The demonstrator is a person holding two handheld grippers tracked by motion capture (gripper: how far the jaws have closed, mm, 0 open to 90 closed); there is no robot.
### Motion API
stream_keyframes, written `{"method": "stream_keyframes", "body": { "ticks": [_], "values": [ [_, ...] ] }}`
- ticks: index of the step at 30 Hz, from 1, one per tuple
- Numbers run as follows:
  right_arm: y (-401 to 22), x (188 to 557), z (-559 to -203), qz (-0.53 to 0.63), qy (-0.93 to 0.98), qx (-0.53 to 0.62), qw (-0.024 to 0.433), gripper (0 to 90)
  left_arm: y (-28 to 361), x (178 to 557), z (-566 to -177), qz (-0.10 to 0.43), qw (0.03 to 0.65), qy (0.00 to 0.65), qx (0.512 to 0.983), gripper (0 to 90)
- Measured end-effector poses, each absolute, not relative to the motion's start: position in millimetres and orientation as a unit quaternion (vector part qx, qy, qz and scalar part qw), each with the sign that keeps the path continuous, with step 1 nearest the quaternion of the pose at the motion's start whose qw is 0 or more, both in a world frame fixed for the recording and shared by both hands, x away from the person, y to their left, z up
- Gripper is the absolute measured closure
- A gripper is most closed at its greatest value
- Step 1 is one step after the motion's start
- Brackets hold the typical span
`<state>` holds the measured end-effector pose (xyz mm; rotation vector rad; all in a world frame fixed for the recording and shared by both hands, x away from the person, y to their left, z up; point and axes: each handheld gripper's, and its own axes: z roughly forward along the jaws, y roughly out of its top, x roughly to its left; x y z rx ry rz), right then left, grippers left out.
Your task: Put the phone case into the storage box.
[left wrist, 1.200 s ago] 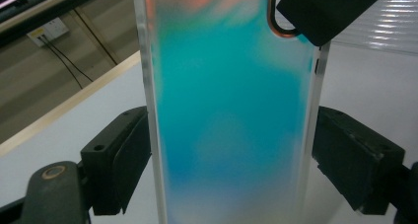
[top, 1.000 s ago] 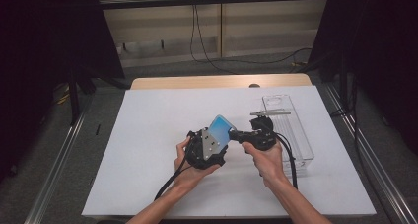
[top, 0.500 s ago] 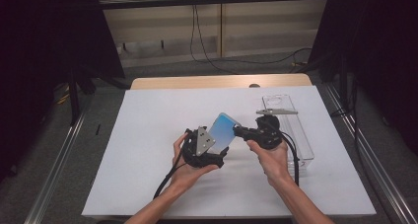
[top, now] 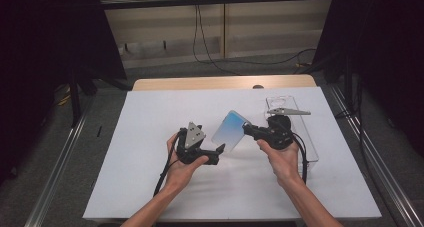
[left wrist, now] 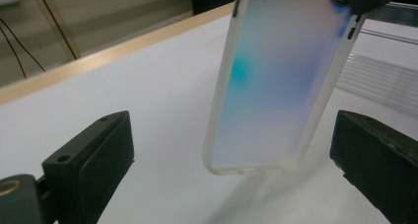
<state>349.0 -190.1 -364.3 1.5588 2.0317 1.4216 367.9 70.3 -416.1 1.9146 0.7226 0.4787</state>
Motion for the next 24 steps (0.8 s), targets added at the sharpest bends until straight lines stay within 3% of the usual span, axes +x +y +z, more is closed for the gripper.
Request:
{"method": "stream_keyframes", "body": {
  "ticks": [24],
  "values": [
    [-206,350,-358,0.481,0.694,0.518,0.137,83.3,90,368,-415,0.203,0.517,0.295,0.777,2.9]
  ]
}}
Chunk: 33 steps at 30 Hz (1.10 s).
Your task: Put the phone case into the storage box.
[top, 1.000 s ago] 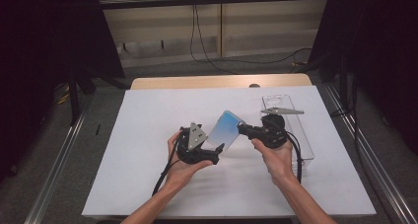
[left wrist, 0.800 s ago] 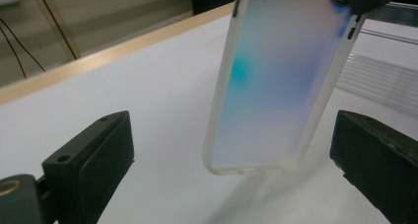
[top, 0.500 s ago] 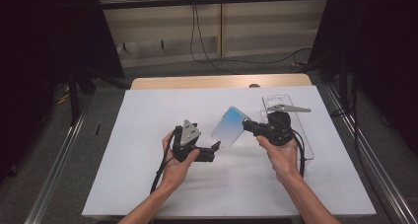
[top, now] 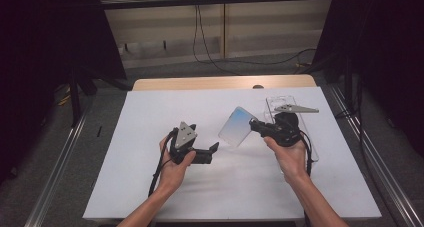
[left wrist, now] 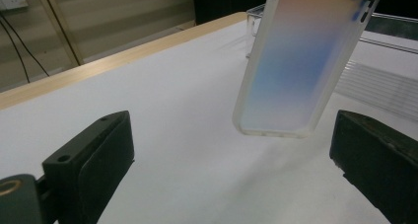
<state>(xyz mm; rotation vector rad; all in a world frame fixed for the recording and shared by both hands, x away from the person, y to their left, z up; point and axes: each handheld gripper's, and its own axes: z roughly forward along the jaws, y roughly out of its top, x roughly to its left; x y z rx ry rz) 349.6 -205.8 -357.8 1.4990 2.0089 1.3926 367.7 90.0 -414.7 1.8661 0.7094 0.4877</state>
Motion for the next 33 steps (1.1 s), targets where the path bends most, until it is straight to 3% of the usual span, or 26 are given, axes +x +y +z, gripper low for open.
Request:
{"method": "stream_keyframes", "body": {
  "ticks": [33],
  "values": [
    [-233,349,-345,0.487,0.686,0.514,0.166,83.3,174,341,-419,0.248,0.538,0.338,0.731,1.6]
  ]
}}
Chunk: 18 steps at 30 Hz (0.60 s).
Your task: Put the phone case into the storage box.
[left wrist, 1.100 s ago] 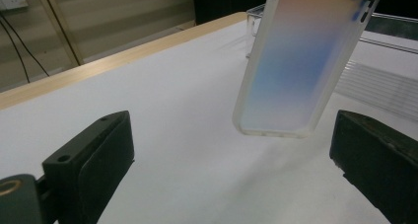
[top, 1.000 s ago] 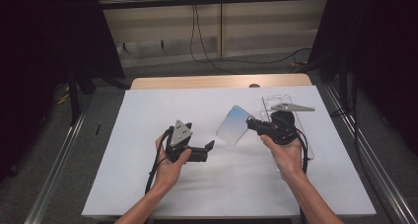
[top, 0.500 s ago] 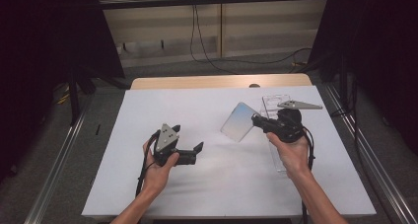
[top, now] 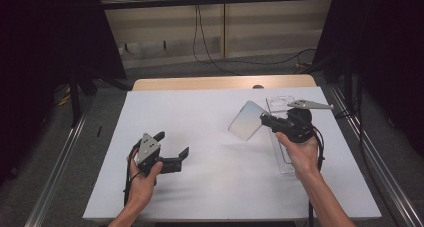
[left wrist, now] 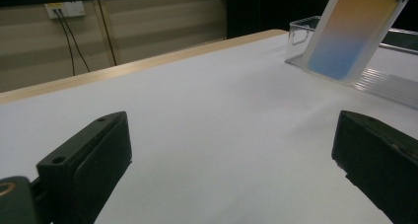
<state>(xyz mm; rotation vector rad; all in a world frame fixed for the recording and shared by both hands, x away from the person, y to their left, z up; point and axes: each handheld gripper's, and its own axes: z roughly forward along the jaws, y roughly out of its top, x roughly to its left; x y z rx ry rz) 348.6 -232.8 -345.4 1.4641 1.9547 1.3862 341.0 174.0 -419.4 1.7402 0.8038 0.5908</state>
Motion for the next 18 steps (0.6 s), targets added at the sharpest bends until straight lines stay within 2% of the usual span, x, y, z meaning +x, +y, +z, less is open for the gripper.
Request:
{"method": "stream_keyframes", "body": {
  "ticks": [14,18],
  "values": [
    [-255,349,-333,0.495,0.670,0.521,0.186,83.3,215,328,-426,0.269,0.546,0.359,0.708,2.6],
    [-261,350,-329,0.496,0.666,0.523,0.191,83.3,219,324,-427,0.290,0.535,0.365,0.705,2.5]
  ]
}}
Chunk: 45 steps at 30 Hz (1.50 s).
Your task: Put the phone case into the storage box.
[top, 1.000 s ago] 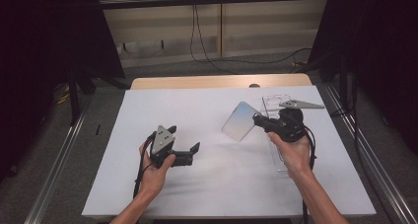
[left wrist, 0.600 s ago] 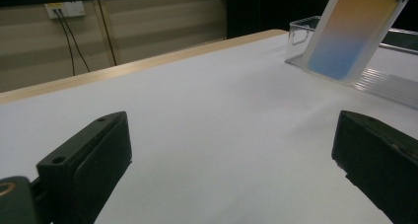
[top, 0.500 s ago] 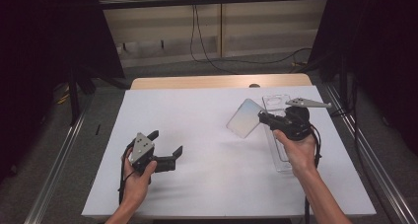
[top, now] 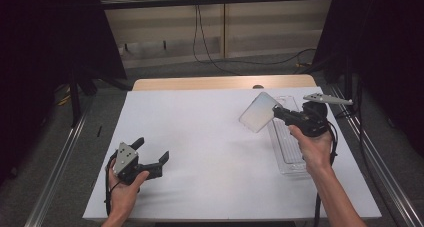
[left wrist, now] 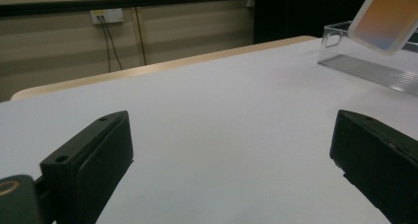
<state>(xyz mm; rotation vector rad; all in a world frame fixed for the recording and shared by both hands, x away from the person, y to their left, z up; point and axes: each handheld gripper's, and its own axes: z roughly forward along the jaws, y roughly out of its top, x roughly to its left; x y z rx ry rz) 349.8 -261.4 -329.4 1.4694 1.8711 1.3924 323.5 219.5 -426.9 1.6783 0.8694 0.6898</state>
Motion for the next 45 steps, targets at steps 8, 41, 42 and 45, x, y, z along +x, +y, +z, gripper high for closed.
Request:
{"method": "stream_keyframes", "body": {
  "ticks": [8,41,42,45],
  "values": [
    [-274,355,-322,0.483,0.670,0.528,0.201,83.3,221,316,-430,0.285,0.533,0.381,0.700,2.5],
    [-327,383,-287,0.448,0.670,0.544,0.234,83.3,217,322,-424,0.286,0.541,0.370,0.699,2.8],
    [-328,385,-287,0.448,0.670,0.544,0.234,83.3,218,321,-424,0.282,0.544,0.371,0.697,2.8],
    [-331,388,-289,0.443,0.673,0.545,0.234,83.3,220,320,-424,0.286,0.541,0.368,0.700,2.8]
  ]
}}
